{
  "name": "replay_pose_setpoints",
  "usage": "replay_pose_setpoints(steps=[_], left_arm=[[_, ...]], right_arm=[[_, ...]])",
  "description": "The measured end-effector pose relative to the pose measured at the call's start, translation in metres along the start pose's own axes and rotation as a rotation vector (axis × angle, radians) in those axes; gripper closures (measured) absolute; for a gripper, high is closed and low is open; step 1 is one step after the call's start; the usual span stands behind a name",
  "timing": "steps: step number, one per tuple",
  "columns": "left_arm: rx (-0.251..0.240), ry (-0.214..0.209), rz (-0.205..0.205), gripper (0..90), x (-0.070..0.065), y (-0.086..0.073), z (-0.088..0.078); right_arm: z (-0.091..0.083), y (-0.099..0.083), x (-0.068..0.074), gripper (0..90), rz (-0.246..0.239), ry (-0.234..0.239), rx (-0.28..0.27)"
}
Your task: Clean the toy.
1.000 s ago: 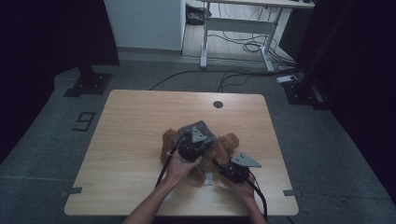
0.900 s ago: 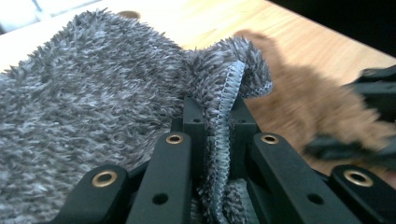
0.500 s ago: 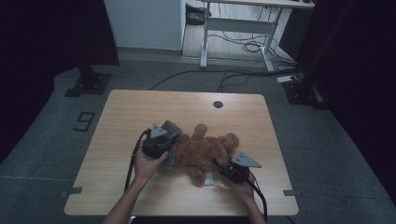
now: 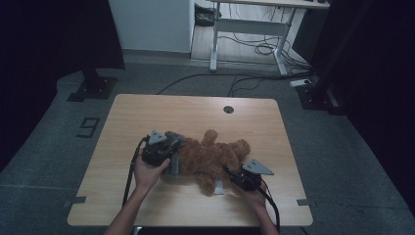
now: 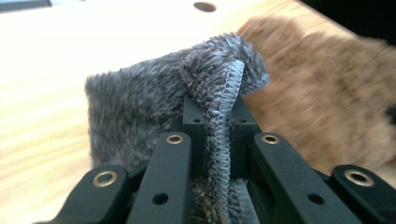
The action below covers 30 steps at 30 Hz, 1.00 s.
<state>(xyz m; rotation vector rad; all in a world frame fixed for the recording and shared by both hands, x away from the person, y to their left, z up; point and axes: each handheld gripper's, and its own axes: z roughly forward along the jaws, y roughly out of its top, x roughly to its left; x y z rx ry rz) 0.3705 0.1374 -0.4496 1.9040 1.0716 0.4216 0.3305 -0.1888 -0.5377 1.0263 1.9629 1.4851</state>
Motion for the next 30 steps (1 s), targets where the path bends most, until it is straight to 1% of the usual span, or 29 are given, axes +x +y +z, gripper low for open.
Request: replay_pose_setpoints(steps=[2,5,8,11,12,15,19,20,24,29,30], left_arm=[[0.000,-0.005,0.021,81.0,-0.008,0.009,0.004],[-0.005,-0.018,0.050,81.0,-0.021,0.022,0.013],[0.008,-0.023,0.076,80.9,-0.031,0.032,0.027],[0.035,-0.021,0.102,80.9,-0.037,0.041,0.042],[0.042,-0.019,0.111,80.9,-0.039,0.045,0.048],[0.063,-0.012,0.117,80.8,-0.038,0.054,0.061],[0.080,-0.013,0.098,80.8,-0.030,0.063,0.073],[0.086,-0.012,0.092,80.8,-0.027,0.063,0.077],[0.120,-0.015,0.068,80.7,-0.021,0.059,0.088],[0.139,-0.016,0.067,80.9,-0.020,0.044,0.089],[0.130,-0.018,0.067,81.1,-0.020,0.040,0.087]], right_arm=[[0.001,0.000,0.002,61.1,-0.018,-0.022,-0.004],[0.002,0.001,0.002,61.2,-0.026,-0.033,-0.006],[0.004,0.002,0.001,61.5,-0.033,-0.044,-0.010],[0.008,0.004,-0.001,61.8,-0.036,-0.057,-0.007],[0.009,0.005,-0.003,61.9,-0.037,-0.060,-0.006],[0.014,0.008,-0.009,61.9,-0.039,-0.066,-0.001],[0.021,0.010,-0.019,61.9,-0.018,-0.064,-0.011],[0.022,0.011,-0.020,61.9,-0.012,-0.062,-0.012],[0.024,0.012,-0.022,61.8,-0.022,-0.054,-0.014],[0.023,0.012,-0.020,60.7,-0.036,-0.037,-0.006],[0.022,0.013,-0.020,59.4,-0.037,-0.032,-0.004]])
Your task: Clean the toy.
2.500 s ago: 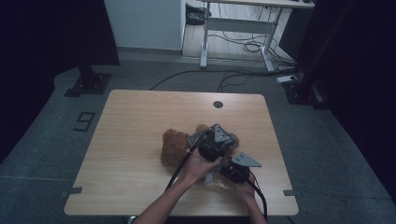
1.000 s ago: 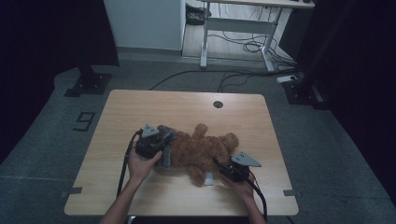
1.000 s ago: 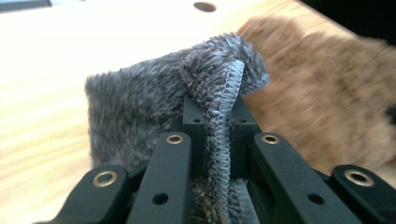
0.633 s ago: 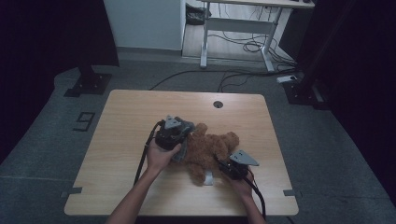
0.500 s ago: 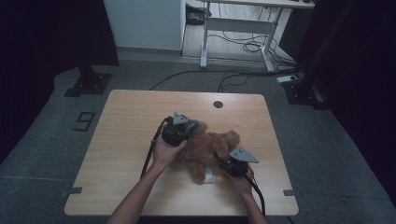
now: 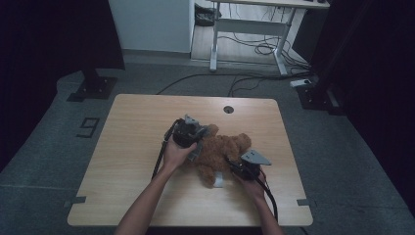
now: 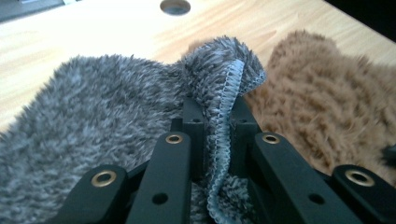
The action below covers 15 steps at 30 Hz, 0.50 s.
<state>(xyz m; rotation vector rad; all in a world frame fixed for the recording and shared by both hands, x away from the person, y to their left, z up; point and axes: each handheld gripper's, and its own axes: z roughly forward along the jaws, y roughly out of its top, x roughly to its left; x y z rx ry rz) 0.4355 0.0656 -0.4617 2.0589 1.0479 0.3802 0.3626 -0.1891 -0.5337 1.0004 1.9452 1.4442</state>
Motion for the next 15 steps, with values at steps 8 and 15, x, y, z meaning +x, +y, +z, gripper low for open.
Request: replay_pose_setpoints(steps=[8,15], left_arm=[[-0.096,-0.043,-0.007,81.9,-0.008,-0.036,-0.014],[-0.174,-0.022,0.032,82.0,-0.022,-0.062,-0.030]], right_arm=[[-0.016,0.010,0.001,32.1,0.094,0.055,0.062],[-0.028,0.021,-0.003,22.5,0.185,0.082,0.075]])
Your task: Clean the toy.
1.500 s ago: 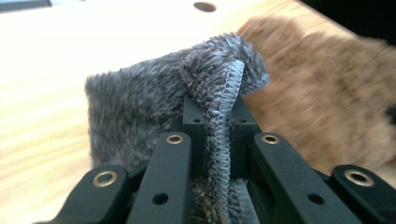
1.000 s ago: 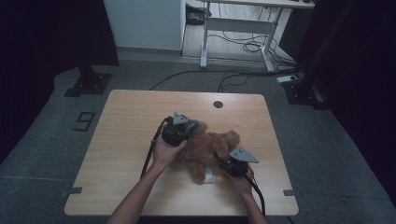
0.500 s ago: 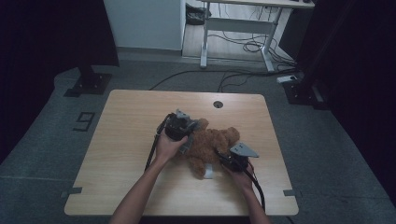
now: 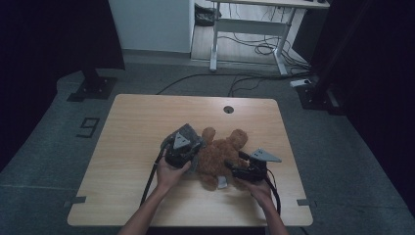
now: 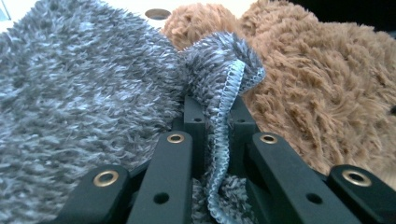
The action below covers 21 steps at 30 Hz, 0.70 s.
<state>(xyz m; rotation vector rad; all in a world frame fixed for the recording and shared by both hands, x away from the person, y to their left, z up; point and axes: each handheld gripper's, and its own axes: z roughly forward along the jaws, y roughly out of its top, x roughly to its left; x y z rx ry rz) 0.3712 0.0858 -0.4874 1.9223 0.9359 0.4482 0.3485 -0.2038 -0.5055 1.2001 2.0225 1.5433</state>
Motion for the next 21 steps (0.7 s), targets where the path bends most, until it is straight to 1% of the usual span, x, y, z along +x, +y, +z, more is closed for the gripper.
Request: replay_pose_setpoints(steps=[2,5,7,9,11,13,15,16,17,19,20,21], left_arm=[[-0.018,0.005,0.007,82.0,-0.004,-0.005,-0.004],[-0.030,0.002,0.007,82.0,-0.007,-0.010,-0.008],[-0.030,-0.004,0.011,82.0,-0.008,-0.012,-0.011],[-0.030,-0.017,0.009,82.0,-0.008,-0.014,-0.013],[-0.028,-0.026,0.003,81.9,-0.009,-0.014,-0.016],[-0.026,-0.037,-0.008,81.6,-0.011,-0.011,-0.020],[-0.029,-0.050,-0.021,81.4,-0.015,-0.005,-0.025],[-0.032,-0.055,-0.019,81.4,-0.018,0.001,-0.028],[-0.037,-0.058,-0.010,81.4,-0.022,0.005,-0.030],[-0.062,-0.068,0.015,81.4,-0.034,0.021,-0.032],[-0.069,-0.076,0.023,81.4,-0.038,0.026,-0.032],[-0.077,-0.092,0.032,81.4,-0.047,0.036,-0.030]], right_arm=[[0.004,0.002,-0.001,19.4,0.023,0.009,0.024],[0.012,0.002,0.002,17.9,0.031,0.031,0.062],[0.016,-0.001,0.004,31.1,0.018,0.042,0.074],[0.016,-0.006,0.007,44.9,-0.010,0.038,0.079],[0.013,-0.011,0.010,53.4,-0.038,0.038,0.076],[0.010,-0.016,0.015,58.6,-0.067,0.027,0.065],[0.007,-0.023,0.019,61.7,-0.101,0.011,0.049],[0.005,-0.026,0.021,62.7,-0.114,0.004,0.039],[0.004,-0.029,0.022,63.2,-0.124,-0.005,0.029],[0.003,-0.033,0.024,63.2,-0.139,-0.016,0.011],[0.003,-0.034,0.024,63.2,-0.145,-0.020,0.008],[0.003,-0.034,0.025,63.2,-0.147,-0.025,0.004]])
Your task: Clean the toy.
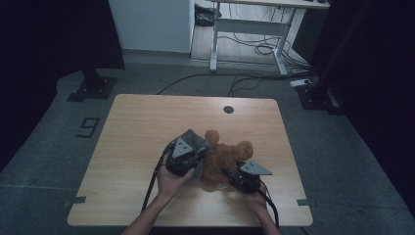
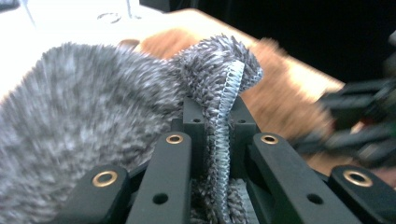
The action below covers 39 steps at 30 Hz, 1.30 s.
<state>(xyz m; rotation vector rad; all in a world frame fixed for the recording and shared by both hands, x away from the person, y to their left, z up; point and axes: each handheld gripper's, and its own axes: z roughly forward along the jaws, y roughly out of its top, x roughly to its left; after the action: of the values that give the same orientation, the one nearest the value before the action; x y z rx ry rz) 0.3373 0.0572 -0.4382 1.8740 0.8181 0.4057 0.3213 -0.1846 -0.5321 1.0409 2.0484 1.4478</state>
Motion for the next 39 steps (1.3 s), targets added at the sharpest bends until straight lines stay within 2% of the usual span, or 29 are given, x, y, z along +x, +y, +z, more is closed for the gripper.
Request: replay_pose_setpoints(steps=[2,4,7,8,10,12,13,16,20,23,25,28,30,33,36,39], left_arm=[[-0.001,-0.015,0.029,81.3,-0.013,0.012,0.008],[0.022,-0.023,0.068,81.3,-0.029,0.026,0.027],[0.085,-0.024,0.074,81.3,-0.042,0.037,0.060],[0.110,-0.021,0.075,81.3,-0.043,0.038,0.068],[0.192,-0.009,0.073,81.2,-0.046,0.034,0.093],[0.225,0.007,0.082,81.2,-0.044,0.027,0.106],[0.221,0.004,0.069,81.2,-0.043,0.025,0.107],[0.206,0.003,0.079,81.3,-0.041,0.023,0.099],[0.161,0.009,0.081,81.4,-0.034,0.011,0.077],[0.148,0.060,0.090,81.5,-0.025,0.005,0.061],[0.159,0.096,0.092,81.5,-0.014,0.000,0.049],[0.157,0.080,0.053,81.5,0.003,-0.008,0.035],[0.146,0.076,0.049,81.6,0.009,-0.011,0.026],[0.118,0.087,0.037,81.6,0.015,-0.014,0.014],[0.108,0.110,0.014,81.5,0.028,-0.017,0.002],[0.099,0.123,-0.038,81.5,0.046,-0.022,-0.008]], right_arm=[[0.000,0.000,0.002,63.3,-0.015,-0.011,-0.002],[0.000,-0.001,0.003,63.2,-0.019,-0.015,-0.003],[-0.001,-0.002,0.005,63.1,-0.033,-0.027,-0.011],[-0.002,-0.002,0.006,63.1,-0.038,-0.033,-0.010],[-0.002,-0.003,0.010,63.1,-0.058,-0.050,-0.009],[-0.003,-0.003,0.012,63.2,-0.072,-0.060,-0.005],[-0.003,-0.004,0.012,63.3,-0.079,-0.070,0.001],[-0.003,-0.005,0.011,63.3,-0.071,-0.061,-0.004],[-0.004,-0.006,0.014,63.2,-0.081,-0.068,-0.002],[-0.004,-0.007,0.014,63.2,-0.080,-0.068,-0.004],[-0.004,-0.007,0.012,63.1,-0.063,-0.064,-0.006],[-0.004,-0.007,0.011,63.1,-0.052,-0.057,-0.012],[-0.004,-0.007,0.011,63.1,-0.056,-0.057,-0.015],[-0.004,-0.007,0.010,63.1,-0.047,-0.054,-0.019],[-0.004,-0.007,0.009,63.1,-0.040,-0.053,-0.019],[-0.004,-0.008,0.009,63.0,-0.040,-0.051,-0.024]])
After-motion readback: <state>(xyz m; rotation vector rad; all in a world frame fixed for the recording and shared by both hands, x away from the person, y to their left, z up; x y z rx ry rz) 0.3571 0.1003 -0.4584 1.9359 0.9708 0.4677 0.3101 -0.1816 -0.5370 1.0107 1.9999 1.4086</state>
